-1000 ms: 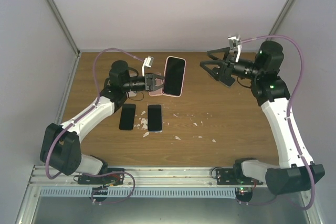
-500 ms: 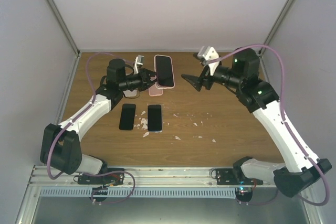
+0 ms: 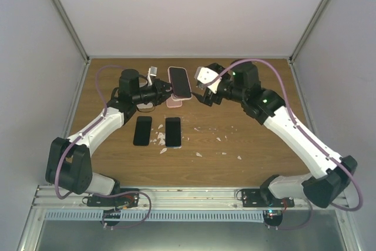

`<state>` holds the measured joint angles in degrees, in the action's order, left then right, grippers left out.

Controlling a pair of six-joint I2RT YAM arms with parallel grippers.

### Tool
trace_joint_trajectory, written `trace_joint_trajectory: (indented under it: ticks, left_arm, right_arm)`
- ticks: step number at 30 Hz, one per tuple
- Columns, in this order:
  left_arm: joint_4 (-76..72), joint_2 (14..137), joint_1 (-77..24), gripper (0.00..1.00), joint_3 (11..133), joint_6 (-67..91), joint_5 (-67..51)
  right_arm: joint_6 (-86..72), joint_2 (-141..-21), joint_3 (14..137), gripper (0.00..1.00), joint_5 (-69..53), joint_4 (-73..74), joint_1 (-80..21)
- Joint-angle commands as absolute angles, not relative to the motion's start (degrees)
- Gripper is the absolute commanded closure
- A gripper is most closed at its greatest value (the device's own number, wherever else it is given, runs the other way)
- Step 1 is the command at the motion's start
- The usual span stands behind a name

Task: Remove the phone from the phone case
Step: Remove the phone case from the phone.

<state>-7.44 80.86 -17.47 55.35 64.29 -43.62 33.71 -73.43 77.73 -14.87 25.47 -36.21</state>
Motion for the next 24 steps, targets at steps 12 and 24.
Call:
trace_joint_trajectory:
  ticks: [12,24]
  left_arm:
    - [-12.86,81.71,-16.41,1.00,55.43,67.00,-43.02]
    - [-12.56,81.65,-16.38,1.00,55.45,67.53,-42.64]
  right_arm:
    - [33.66,-80.53,77.67,0.19,-4.45,16.76,-45.12]
    - [35.51,-83.64,77.04,0.24,-1.55,15.45,-48.47]
